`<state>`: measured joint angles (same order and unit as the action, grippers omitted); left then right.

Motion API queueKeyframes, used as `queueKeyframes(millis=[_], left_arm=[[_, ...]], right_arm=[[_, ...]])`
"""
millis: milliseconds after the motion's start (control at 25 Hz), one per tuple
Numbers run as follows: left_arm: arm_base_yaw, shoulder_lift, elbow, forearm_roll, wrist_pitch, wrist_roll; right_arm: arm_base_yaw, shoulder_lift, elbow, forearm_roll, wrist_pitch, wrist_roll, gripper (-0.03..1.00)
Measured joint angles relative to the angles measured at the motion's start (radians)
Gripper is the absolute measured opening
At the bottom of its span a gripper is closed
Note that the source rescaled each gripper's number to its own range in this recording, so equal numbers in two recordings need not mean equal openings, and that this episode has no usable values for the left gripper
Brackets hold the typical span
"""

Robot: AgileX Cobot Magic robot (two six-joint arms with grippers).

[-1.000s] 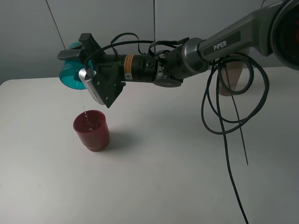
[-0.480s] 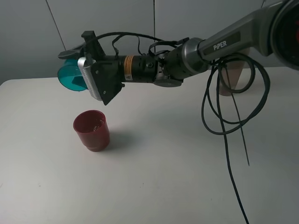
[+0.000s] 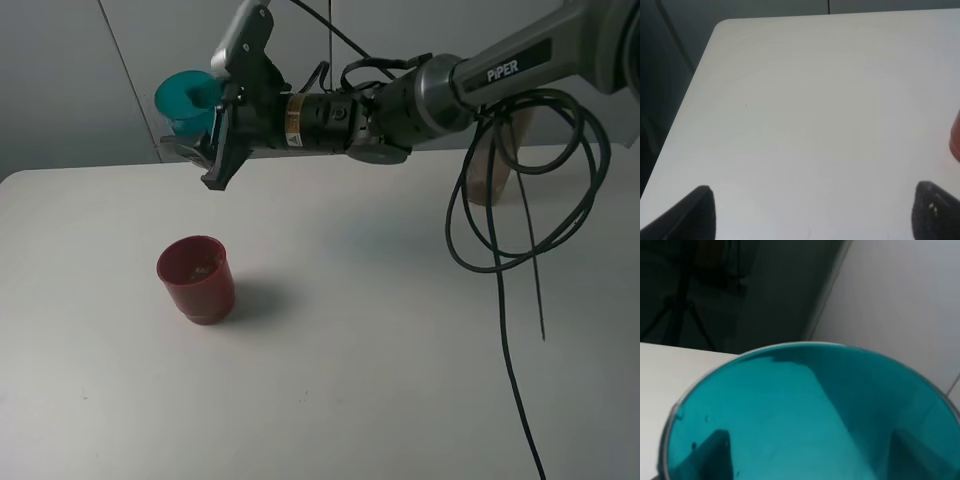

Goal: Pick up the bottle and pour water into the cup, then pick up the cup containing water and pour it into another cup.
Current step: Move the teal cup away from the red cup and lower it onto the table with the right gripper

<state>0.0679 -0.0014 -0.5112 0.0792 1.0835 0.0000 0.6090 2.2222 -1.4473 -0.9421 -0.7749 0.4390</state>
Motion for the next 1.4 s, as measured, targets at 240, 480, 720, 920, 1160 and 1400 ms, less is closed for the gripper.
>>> queueKeyframes(millis=[240,480,720,920,1160,1400], left_arm=[[0.0,0.0,0.0,0.0,0.0,0.0],[0.0,0.0,0.0,0.0,0.0,0.0],[0.0,0.0,0.0,0.0,0.0,0.0],[0.0,0.0,0.0,0.0,0.0,0.0],[0.0,0.0,0.0,0.0,0.0,0.0],[0.0,0.0,0.0,0.0,0.0,0.0]], right_arm=[[-0.083,-0.002,0.051,0.087,0.019,0.275,0.02],[-0.132,-0.002,0.073,0.117,0.069,0.21,0.02],[-0.138,0.064,0.073,0.209,0.022,-0.014,0.02],[-0.138,0.168,0.075,0.306,-0.023,-0.116,0.02],[-0.14,0.235,0.072,0.398,-0.049,-0.145,0.02],[-0.14,0.265,0.069,0.415,-0.049,-0.167,0.02]])
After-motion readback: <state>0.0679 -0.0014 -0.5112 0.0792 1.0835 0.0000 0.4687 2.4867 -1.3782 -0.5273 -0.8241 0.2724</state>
